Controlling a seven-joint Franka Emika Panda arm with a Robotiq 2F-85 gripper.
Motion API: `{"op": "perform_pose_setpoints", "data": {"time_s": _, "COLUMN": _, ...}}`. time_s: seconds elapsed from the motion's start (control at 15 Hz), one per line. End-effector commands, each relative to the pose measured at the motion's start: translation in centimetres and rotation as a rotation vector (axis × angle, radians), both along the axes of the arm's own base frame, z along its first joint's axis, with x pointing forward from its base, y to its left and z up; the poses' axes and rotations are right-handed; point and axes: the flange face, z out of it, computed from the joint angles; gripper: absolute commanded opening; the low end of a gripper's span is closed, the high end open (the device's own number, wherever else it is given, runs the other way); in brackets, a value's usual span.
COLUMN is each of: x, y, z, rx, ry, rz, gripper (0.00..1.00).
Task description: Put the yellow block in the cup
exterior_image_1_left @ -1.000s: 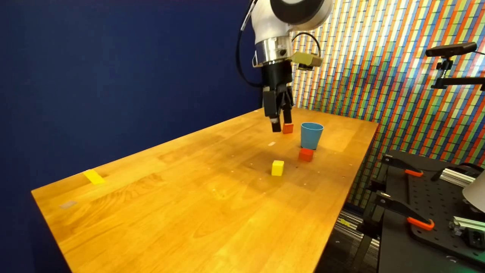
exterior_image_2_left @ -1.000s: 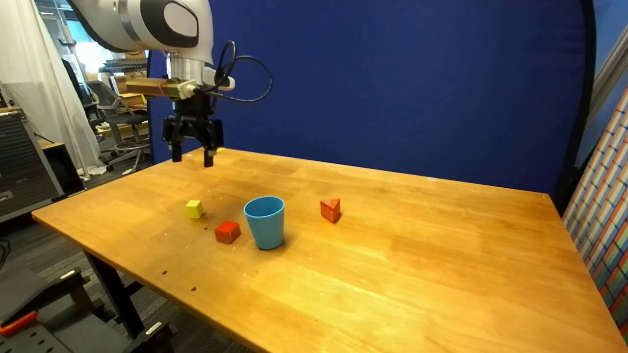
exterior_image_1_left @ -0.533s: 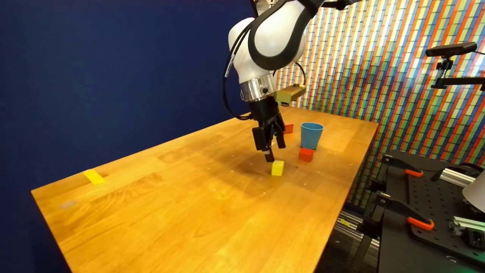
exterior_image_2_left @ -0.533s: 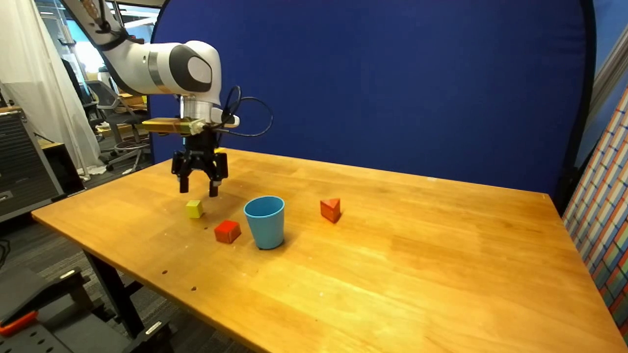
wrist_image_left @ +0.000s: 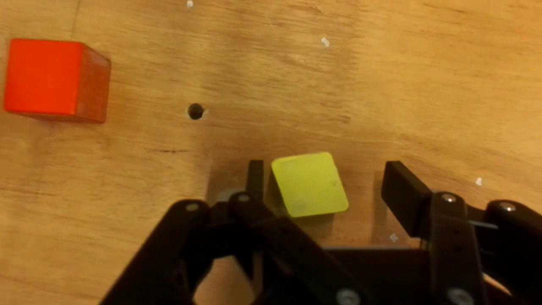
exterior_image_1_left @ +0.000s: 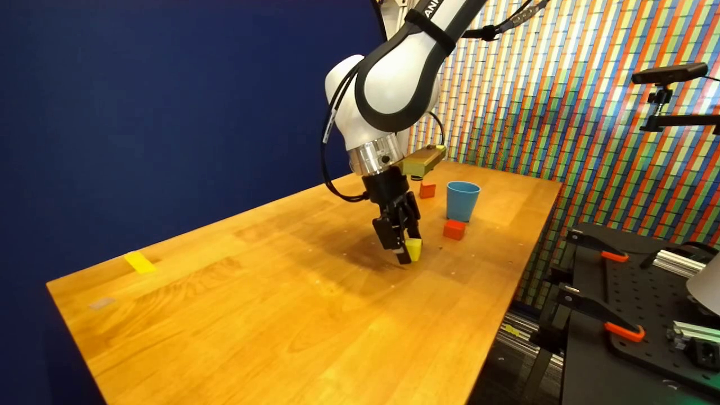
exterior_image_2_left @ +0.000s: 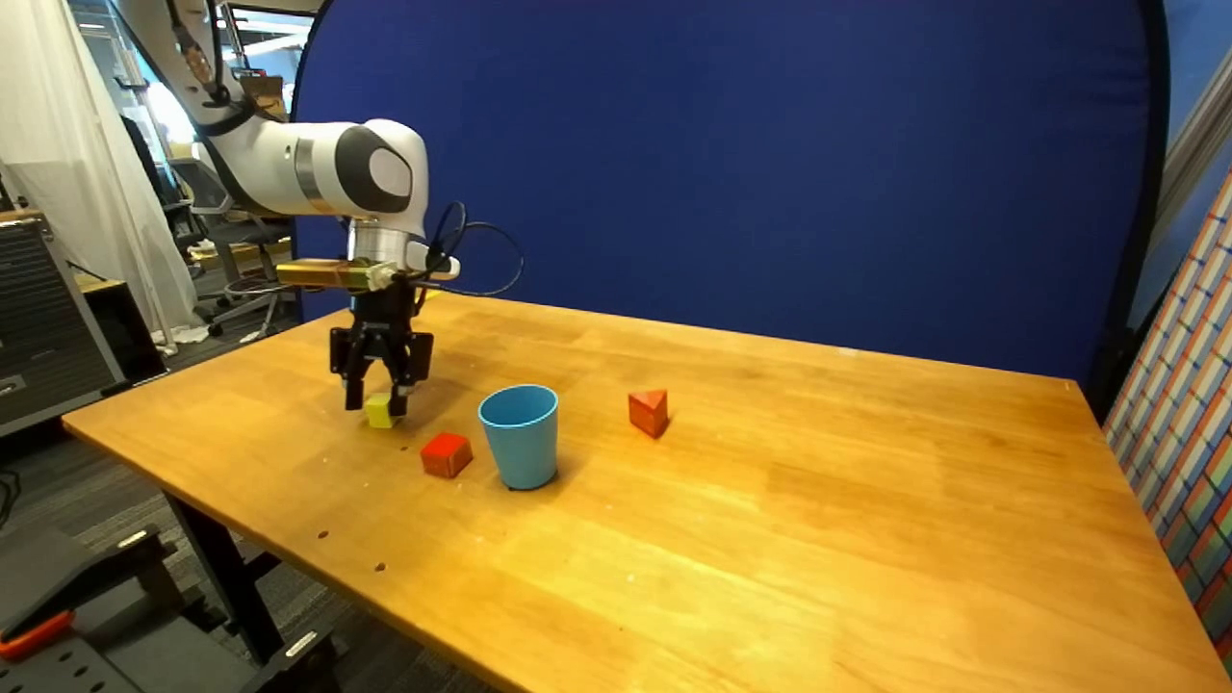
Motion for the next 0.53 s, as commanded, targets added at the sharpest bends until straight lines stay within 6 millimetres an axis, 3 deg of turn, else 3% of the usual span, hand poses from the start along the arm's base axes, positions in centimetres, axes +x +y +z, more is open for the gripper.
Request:
{"op": "perform_pose_setpoints", "data": {"time_s": 0.0, "x": 0.8, "y": 0.8, "z": 0.0, "rx": -0.012, "ry": 0.018, "rz": -0.004, "gripper": 0.42}}
{"op": "perform_pose_setpoints", "data": {"time_s": 0.27, "x": 1.1, "y": -0.2, "z": 1.5, "rx": 0.037, "ry": 0.000, "rz": -0.052, "gripper": 0.11}}
{"op": "perform_pose_setpoints", "data": {"time_s": 0.33, "x": 1.0, "y": -1.0, "z": 2.4, "rx": 0.050, "ry": -0.011, "rz": -0.076, "gripper": 0.09}}
{"op": "perform_pose_setpoints", "data": {"time_s": 0.47, "x": 0.7, "y": -4.6, "z": 5.8, "rx": 0.055, "ry": -0.068, "rz": -0.177, "gripper": 0.09}}
